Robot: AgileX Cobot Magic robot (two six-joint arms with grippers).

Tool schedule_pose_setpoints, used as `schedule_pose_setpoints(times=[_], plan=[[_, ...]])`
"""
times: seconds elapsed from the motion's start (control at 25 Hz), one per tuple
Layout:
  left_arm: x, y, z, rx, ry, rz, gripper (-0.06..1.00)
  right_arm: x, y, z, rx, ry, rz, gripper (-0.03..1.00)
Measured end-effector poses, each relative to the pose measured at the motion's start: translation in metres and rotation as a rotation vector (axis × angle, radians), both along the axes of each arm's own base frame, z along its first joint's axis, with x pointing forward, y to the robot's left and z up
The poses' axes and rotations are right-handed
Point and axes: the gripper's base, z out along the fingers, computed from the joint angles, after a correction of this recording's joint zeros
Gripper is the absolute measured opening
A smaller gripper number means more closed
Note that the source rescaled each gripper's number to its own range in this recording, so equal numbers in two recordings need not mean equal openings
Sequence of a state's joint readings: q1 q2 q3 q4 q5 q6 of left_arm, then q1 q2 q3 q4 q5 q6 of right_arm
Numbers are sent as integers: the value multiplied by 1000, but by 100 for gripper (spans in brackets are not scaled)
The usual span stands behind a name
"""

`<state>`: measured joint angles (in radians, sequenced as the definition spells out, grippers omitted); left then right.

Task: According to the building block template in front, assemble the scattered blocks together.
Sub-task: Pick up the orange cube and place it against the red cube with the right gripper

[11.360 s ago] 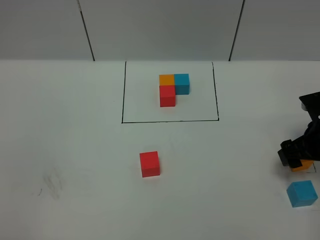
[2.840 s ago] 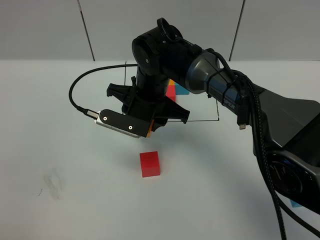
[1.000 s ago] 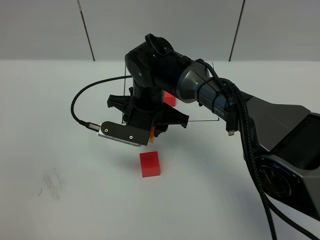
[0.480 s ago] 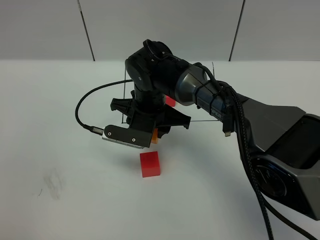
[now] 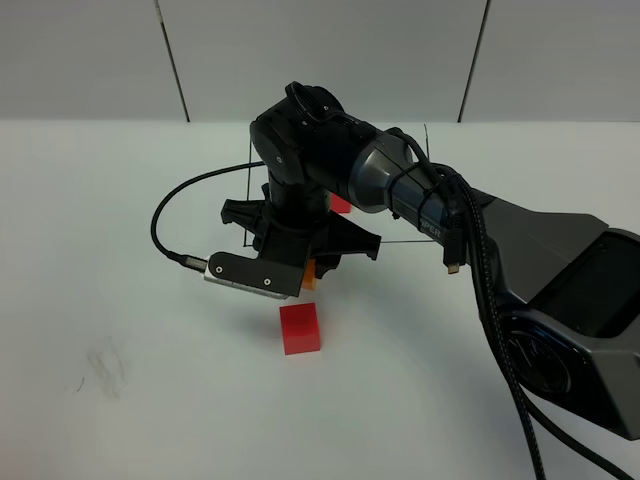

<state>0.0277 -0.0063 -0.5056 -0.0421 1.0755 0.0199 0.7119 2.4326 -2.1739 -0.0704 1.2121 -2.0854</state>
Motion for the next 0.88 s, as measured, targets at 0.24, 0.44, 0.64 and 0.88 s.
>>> schedule_pose_setpoints(times=[0.24, 0.44, 0.64, 0.88], plan=[[0, 0, 0, 0, 0, 0, 0, -1, 1, 0, 8, 7, -2, 51], [0, 0, 0, 0, 0, 0, 0, -2, 2, -1, 25, 23, -6, 51], [0, 0, 0, 0, 0, 0, 0, -2, 2, -1, 25, 23, -6, 51], [0, 0, 0, 0, 0, 0, 0, -2, 2, -1, 25, 23, -6, 51]])
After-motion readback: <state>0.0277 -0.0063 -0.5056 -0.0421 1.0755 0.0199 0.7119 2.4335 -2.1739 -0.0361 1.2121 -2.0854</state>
